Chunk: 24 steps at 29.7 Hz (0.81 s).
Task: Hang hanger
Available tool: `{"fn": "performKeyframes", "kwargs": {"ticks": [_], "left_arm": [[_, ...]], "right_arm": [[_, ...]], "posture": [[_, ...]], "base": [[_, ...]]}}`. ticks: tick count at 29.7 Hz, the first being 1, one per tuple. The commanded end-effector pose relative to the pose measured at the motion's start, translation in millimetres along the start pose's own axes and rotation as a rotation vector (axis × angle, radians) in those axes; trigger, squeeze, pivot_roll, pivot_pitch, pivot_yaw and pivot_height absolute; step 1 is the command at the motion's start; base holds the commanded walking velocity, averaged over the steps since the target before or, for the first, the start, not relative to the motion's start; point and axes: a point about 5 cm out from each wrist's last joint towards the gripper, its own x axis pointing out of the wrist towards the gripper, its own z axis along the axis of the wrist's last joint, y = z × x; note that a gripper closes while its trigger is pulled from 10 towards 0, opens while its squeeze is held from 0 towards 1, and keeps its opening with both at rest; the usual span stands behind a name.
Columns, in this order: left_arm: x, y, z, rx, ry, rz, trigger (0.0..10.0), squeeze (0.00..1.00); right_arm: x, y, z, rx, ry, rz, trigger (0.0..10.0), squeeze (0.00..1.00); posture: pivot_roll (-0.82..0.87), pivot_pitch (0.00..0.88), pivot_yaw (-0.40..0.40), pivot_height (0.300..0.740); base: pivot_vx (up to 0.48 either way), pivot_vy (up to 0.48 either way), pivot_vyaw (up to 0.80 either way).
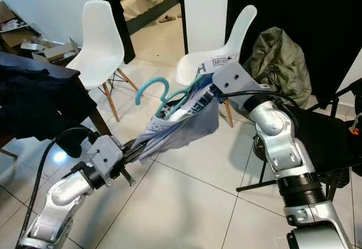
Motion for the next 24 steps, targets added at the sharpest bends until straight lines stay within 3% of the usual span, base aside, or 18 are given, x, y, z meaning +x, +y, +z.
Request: {"fn": "performKeyframes", "kwargs": {"ticks": [1, 3, 4, 5, 6, 7, 8, 9, 10, 12, 17, 24], "left_arm": [[-3.6, 2.6, 0, 0.007, 0.008, -0.010, 10.0, 0.00], [-7.8, 6.9, -4, 0.019, 0.033, -0.015, 10.0, 0.00], [-16.7, 21.3, -9, 0.047, 0.076, -0.011, 10.0, 0.00], [-16.7, 21.3, -9, 0.047, 0.076, -0.011, 10.0, 0.00], [-26.4, 37.3, -13, 0.083, 0.120, -0.007, 10.0, 0.00], [-26.4, 37.3, -13, 0.083, 0.120, -0.007, 10.0, 0.00], [-36.1, 53.4, -14, 0.116, 0.160, -0.005, 10.0, 0.00], [-36.1, 53.4, -14, 0.116, 0.160, -0.005, 10.0, 0.00], [-48.4, 72.2, -14, 0.154, 0.205, -0.006, 10.0, 0.00], [-53.9, 78.1, -13, 0.163, 0.222, -0.024, 10.0, 0.00], [-57.9, 80.7, -11, 0.170, 0.235, -0.063, 10.0, 0.00], [-56.6, 78.4, -11, 0.172, 0.237, -0.098, 10.0, 0.00]], "right_arm": [[0.9, 10.2, -1, 0.015, 0.006, 0.057, 0.0, 0.00], [-0.3, 14.0, -6, 0.039, 0.037, 0.092, 0.0, 0.00], [-5.6, 24.7, -21, 0.064, 0.139, 0.184, 0.0, 0.00], [-5.6, 24.7, -21, 0.064, 0.139, 0.184, 0.0, 0.00], [-15.0, 37.7, -39, 0.081, 0.253, 0.293, 0.0, 0.00], [-15.0, 37.7, -39, 0.081, 0.253, 0.293, 0.0, 0.00], [-26.3, 46.2, -57, 0.116, 0.375, 0.365, 0.0, 0.00], [-26.3, 46.2, -57, 0.116, 0.375, 0.365, 0.0, 0.00], [-44.5, 56.7, -76, 0.185, 0.527, 0.452, 0.0, 0.00], [-55.7, 62.0, -85, 0.202, 0.603, 0.498, 0.0, 0.00], [-63.6, 67.4, -91, 0.204, 0.642, 0.537, 0.0, 0.00], [-60.2, 71.6, -85, 0.222, 0.606, 0.554, 0.0, 0.00]], "posture": [[0.01, 0.100, 0.064, 0.740], [0.01, 0.100, 0.064, 0.740], [0.01, 0.099, 0.064, 0.740], [0.01, 0.099, 0.064, 0.740], [0.01, 0.100, 0.063, 0.740], [0.01, 0.100, 0.063, 0.740], [0.01, 0.100, 0.062, 0.740], [0.01, 0.100, 0.062, 0.740], [0.01, 0.100, 0.062, 0.740], [0.02, 0.100, 0.059, 0.740], [0.01, 0.101, 0.057, 0.740], [0.01, 0.098, 0.058, 0.740]], "base": [[0.000, 0.000, 0.00], [0.000, 0.000, 0.00], [0.000, 0.000, 0.00], [0.000, 0.000, 0.00], [0.000, 0.000, 0.00], [0.000, 0.000, 0.00], [0.000, 0.000, 0.00], [0.000, 0.000, 0.00], [0.000, 0.000, 0.00], [0.000, 0.000, 0.00], [0.000, 0.000, 0.00], [0.000, 0.000, 0.00]]}}
